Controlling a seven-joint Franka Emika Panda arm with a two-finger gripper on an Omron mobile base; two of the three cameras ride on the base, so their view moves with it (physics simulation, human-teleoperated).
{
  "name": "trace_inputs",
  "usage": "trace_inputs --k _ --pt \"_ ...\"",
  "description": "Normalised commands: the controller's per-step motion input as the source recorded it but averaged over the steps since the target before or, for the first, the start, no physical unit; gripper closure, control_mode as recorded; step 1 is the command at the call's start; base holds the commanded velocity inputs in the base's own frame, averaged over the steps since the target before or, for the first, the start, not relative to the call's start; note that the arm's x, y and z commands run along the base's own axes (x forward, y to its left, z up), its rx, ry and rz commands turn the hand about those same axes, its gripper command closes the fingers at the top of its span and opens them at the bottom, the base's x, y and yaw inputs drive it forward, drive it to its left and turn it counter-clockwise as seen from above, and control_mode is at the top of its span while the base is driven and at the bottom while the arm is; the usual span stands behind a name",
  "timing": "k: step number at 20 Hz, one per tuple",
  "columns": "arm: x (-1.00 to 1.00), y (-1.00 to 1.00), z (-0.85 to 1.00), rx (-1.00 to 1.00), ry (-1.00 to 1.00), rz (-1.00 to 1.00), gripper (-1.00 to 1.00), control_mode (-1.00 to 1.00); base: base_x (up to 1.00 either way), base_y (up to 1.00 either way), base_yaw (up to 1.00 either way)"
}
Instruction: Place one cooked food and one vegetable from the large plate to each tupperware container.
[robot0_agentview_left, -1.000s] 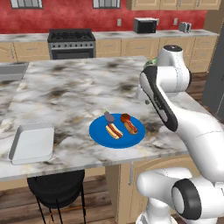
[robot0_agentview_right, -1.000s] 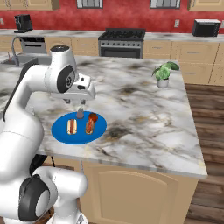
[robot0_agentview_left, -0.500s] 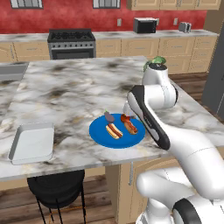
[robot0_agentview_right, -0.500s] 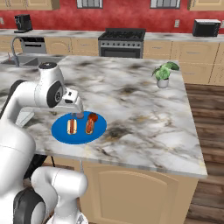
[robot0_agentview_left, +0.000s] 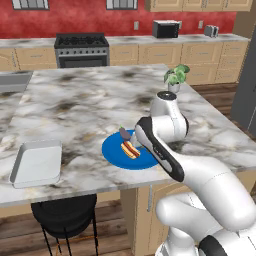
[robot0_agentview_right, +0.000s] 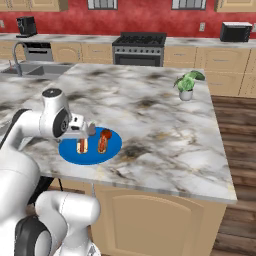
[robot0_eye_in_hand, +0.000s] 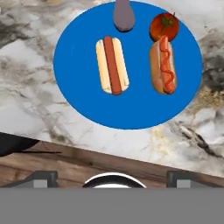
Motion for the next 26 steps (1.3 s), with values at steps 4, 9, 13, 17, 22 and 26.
trace_inputs --k 4,9,13,17,22,26 --pt "0.31 0.11 -0.48 0.00 0.00 0.02 -1.00 -1.00 0.00 0.00 0.00" --pt "0.34 0.09 -0.27 0.00 0.00 0.00 -1.00 -1.00 0.00 0.00 0.00" --pt "0.34 0.09 -0.24 0.00 0.02 0.00 -1.00 -1.00 0.00 0.00 0.00" --pt "0.28 0.04 -0.16 0.00 0.01 0.00 -1.00 -1.00 0.00 0.00 0.00" --pt "0.20 0.00 -0.05 0.00 0.00 0.00 -1.00 -1.00 0.00 0.00 0.00" --pt "0.23 0.03 -0.16 0.00 0.00 0.00 -1.00 -1.00 0.00 0.00 0.00"
